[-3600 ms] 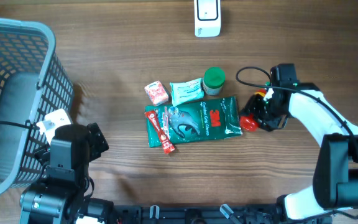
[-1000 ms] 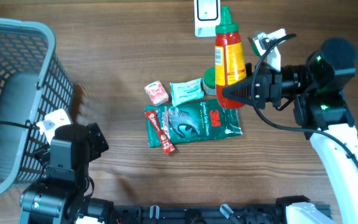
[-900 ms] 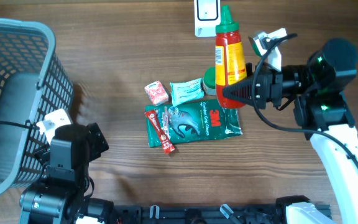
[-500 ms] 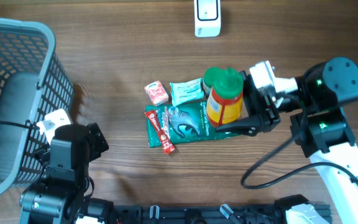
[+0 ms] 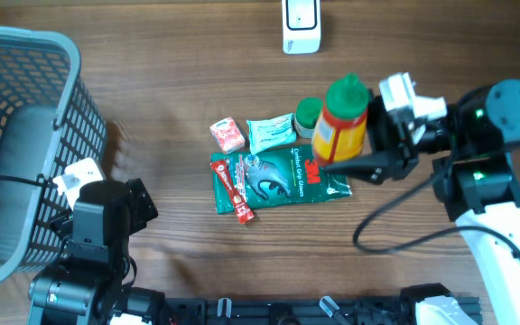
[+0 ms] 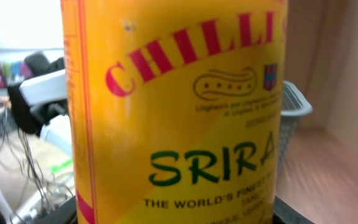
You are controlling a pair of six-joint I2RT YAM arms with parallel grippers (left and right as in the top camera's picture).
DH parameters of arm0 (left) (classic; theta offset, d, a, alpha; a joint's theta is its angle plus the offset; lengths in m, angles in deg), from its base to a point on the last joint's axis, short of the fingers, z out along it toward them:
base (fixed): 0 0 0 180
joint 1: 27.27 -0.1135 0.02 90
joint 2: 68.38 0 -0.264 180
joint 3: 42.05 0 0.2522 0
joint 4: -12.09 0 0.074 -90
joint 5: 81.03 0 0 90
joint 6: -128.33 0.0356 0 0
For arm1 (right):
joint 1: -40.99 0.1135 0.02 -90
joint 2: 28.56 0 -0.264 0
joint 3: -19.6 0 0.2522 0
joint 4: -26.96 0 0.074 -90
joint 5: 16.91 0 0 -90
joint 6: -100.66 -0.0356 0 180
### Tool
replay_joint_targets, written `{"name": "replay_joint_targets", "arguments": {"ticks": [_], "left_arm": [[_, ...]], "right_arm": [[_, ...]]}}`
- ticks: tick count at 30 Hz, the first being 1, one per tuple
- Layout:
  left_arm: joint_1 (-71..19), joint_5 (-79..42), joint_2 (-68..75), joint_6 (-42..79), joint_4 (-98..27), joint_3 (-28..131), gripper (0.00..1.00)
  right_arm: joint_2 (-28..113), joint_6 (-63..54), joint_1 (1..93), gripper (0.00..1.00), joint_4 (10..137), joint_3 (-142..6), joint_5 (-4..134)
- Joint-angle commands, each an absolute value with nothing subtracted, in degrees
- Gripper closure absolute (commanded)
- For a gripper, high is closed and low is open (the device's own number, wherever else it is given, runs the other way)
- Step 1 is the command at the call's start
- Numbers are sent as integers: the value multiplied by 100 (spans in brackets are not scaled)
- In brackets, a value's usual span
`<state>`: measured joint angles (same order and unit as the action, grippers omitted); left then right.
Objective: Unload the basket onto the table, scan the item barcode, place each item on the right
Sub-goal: 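Lift the sriracha bottle upright and carry it toward the scanner, then hold the bottle at the scanner, then move it off to the right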
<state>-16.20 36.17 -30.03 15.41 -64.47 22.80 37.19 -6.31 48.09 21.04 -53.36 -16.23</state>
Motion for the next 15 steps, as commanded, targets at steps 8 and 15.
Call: {"name": "replay_joint_targets", "arguments": {"ticks": [8, 15], "left_arm": [[-1668, 3671, -3008, 1650, -6432, 2369, 0], [-1668, 3671, -3008, 1650, -6432, 2369, 0]], "right_arm": [[5612, -1635, 4109, 54, 3169, -5448, 1020], [7081, -1608, 4916, 56, 2517, -6084, 3341]]}}
